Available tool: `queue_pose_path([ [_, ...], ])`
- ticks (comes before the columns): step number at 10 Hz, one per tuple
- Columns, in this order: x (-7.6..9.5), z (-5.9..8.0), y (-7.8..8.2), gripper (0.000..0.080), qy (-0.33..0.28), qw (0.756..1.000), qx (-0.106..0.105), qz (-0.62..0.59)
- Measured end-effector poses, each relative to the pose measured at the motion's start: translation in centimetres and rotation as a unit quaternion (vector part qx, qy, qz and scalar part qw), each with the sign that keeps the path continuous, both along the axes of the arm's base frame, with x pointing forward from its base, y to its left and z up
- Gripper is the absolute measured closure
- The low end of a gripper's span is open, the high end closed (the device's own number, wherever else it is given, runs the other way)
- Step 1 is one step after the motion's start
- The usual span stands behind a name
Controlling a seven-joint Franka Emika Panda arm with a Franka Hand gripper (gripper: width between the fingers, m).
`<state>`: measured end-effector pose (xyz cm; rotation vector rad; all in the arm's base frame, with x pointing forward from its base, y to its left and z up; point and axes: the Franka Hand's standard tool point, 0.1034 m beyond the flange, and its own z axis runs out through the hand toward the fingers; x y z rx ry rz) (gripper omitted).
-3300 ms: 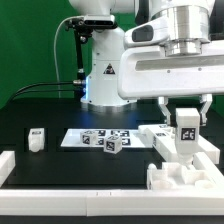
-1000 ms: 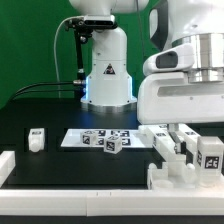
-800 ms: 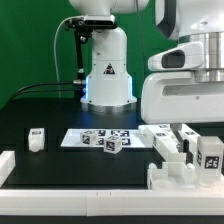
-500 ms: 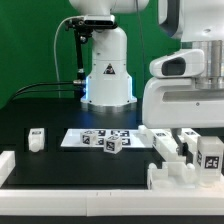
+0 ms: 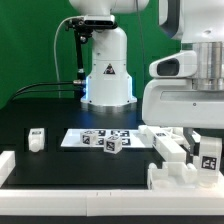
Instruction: Assemble chair
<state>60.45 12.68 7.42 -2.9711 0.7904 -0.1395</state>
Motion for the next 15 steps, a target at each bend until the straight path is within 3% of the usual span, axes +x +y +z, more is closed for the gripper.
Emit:
queue_pose_path([
  [2,-0.6,-0.1,0.3,0.0515,0.009,0.984,0.018,-0.179],
  [4,-0.4,-0.2,0.0,0.0515,0.022,0.940,0.067,-0.333],
  [5,-0.2,-0.2,-0.1,0.0515,0.024,0.924,0.077,-0.373],
  [7,-0.2,-0.2,0.0,0.0515,0.024,0.925,0.076,-0.370],
  [8,-0.2,-0.1,0.0,0.0515,0.021,0.942,0.069,-0.329],
  [9,0.1,0.2,0.0,0.0515,0.014,0.976,0.049,-0.213],
  [11,0.3,0.6,-0.2,0.0228,0.013,0.999,0.029,-0.029],
  [12,0.3,0.5,-0.2,0.0228,0.012,0.999,0.027,-0.022],
  [13,0.3,0.5,-0.3,0.0164,0.009,1.000,0.022,0.017],
  [15,0.4,0.5,-0.6,0.0154,0.005,0.995,0.008,0.098],
])
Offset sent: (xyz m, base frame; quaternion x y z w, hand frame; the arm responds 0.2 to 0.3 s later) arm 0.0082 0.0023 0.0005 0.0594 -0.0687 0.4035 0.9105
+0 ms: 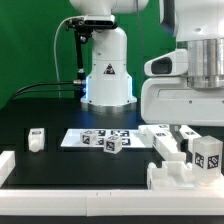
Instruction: Assemble chair
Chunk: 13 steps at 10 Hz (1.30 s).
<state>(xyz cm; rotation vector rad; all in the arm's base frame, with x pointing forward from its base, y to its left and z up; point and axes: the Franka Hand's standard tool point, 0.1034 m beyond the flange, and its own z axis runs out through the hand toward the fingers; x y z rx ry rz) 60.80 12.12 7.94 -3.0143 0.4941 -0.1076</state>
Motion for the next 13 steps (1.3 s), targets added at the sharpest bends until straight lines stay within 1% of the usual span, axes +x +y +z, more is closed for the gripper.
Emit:
queue_pose_path([
  [1,0.09,0.15,-0.12,0.0150,-0.005,0.993,-0.020,0.116],
  [2,0.21,0.28,-0.17,0.0150,-0.003,0.981,-0.024,0.191],
  [3,0.24,0.21,-0.15,0.0150,-0.002,0.989,-0.020,0.146],
  [4,0.23,0.18,-0.20,0.0150,-0.002,0.989,-0.020,0.145],
  [6,0.21,0.14,-0.18,0.0408,0.002,0.996,-0.016,0.091],
  [7,0.20,0.13,-0.15,0.0408,0.005,0.999,-0.012,0.048],
  [8,0.18,0.12,-0.07,0.0515,0.009,1.000,-0.008,-0.015],
  [9,0.15,0.15,0.04,0.0515,0.013,0.995,-0.008,-0.098],
  [10,0.14,0.20,0.11,0.0515,0.017,0.980,-0.004,-0.198],
  [11,0.13,0.19,0.21,0.0515,0.020,0.958,0.001,-0.285],
  [12,0.22,0.17,0.13,0.0515,0.024,0.931,0.012,-0.363],
  [13,0.35,0.12,0.05,0.0515,0.028,0.894,0.033,-0.446],
])
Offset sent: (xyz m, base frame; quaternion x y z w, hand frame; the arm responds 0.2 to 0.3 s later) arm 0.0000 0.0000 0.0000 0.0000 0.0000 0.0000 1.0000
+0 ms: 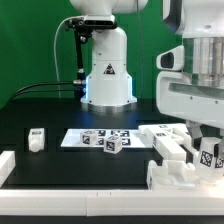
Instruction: Assemble chair
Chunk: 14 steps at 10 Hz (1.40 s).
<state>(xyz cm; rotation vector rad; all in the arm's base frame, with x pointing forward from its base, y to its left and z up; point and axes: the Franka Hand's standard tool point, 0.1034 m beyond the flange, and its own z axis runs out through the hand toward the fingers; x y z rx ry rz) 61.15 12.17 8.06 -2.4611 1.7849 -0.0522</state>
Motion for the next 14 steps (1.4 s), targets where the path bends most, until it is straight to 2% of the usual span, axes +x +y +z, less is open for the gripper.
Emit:
queue_pose_path([
  [2,0.00,0.00,0.01,0.0515,0.004,0.997,0.009,-0.073],
  [3,0.00,-0.01,-0.03,0.0515,0.004,0.997,0.009,-0.077],
  [4,0.00,-0.01,-0.02,0.0482,0.004,0.998,0.008,-0.067],
  [5,-0.01,-0.02,-0.01,0.0336,0.003,0.999,0.006,-0.045],
  [6,0.02,0.04,-0.02,0.0336,-0.002,0.999,-0.005,0.045],
  [7,0.02,0.24,0.17,0.0197,-0.003,0.992,-0.011,0.125],
  [10,-0.06,0.19,0.12,0.0152,-0.006,0.975,-0.020,0.223],
  [11,-0.03,0.15,0.05,0.0152,-0.012,0.952,-0.034,0.304],
  [12,-0.08,-0.05,0.09,0.0150,-0.021,0.909,-0.054,0.413],
  [13,-0.02,-0.08,0.12,0.0150,-0.026,0.893,-0.059,0.446],
  [14,-0.02,-0.09,0.12,0.0150,-0.026,0.901,-0.057,0.430],
])
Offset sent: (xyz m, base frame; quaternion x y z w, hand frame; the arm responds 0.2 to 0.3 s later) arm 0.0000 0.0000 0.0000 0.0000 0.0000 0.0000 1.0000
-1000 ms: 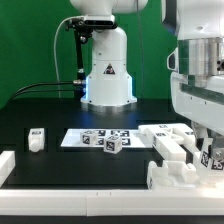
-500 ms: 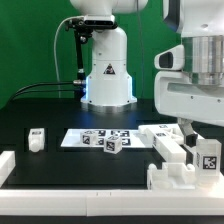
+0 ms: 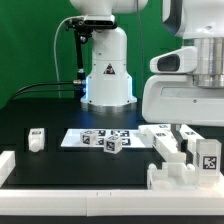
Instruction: Assemble chair
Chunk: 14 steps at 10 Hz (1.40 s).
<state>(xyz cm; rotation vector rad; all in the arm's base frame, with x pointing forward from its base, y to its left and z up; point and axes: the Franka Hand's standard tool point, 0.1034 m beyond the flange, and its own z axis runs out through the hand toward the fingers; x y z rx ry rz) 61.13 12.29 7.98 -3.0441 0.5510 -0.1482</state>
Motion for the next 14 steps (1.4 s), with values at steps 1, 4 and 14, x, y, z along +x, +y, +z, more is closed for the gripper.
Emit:
queue_pose_path([
  [1,0.0,0.0,0.0,0.0150,0.000,1.000,0.001,-0.004],
  [4,0.3,0.2,-0.3,0.0469,0.002,0.992,0.013,-0.123],
  [14,0.0,-0.1,-0.9,0.0514,0.036,0.848,0.076,-0.524],
])
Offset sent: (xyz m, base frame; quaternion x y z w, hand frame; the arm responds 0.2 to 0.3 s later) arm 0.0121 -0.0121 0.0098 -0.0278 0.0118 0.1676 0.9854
